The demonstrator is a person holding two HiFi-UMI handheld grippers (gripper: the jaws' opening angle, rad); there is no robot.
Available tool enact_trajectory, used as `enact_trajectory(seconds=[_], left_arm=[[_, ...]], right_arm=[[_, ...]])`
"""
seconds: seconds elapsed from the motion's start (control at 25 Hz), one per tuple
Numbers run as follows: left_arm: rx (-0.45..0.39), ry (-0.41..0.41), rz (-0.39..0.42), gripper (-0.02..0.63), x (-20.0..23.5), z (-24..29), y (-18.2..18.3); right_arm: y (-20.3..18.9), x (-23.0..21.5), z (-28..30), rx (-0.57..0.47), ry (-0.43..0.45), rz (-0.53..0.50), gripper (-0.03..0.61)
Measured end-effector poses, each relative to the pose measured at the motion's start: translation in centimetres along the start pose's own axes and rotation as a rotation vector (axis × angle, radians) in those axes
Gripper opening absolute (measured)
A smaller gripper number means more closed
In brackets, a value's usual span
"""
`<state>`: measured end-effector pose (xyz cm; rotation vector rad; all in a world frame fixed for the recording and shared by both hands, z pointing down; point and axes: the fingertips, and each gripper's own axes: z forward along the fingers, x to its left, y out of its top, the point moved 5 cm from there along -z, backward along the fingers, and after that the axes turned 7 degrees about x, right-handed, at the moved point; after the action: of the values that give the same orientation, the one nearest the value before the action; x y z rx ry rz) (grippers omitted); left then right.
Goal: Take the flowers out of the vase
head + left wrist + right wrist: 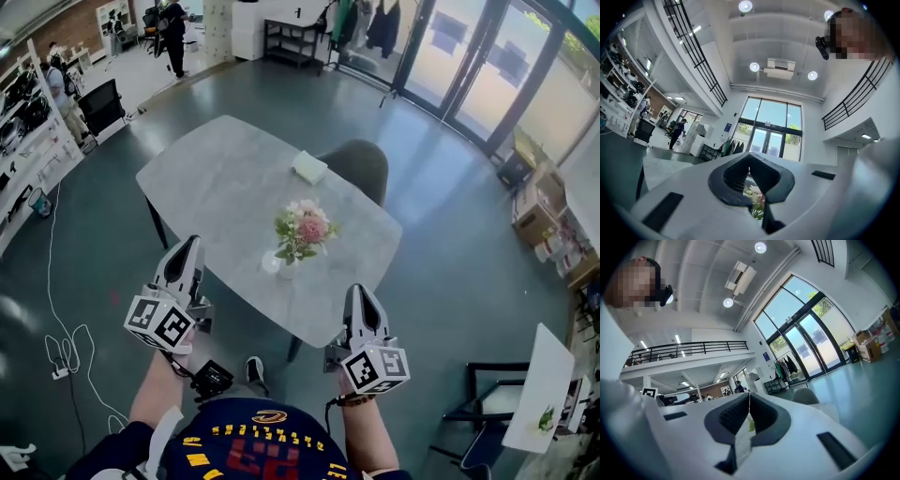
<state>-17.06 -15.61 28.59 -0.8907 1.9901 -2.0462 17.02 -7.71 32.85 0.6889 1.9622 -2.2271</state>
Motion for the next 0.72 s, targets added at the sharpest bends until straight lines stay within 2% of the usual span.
enact_trajectory(seconds=[0.36,0.72], left_arm=[[-0.001,-0.03,-0.052,0.003,5.5,3.5,0.6],[0.037,-0.088,-0.128,0.003,7.8,6.6,-2.3]], right_arm=[[0.4,1.0,5.5,-0.012,-0.047,-0.025,0.01],[-0.8,0.8,8.5,0.018,-0.112,-0.032,0.009]])
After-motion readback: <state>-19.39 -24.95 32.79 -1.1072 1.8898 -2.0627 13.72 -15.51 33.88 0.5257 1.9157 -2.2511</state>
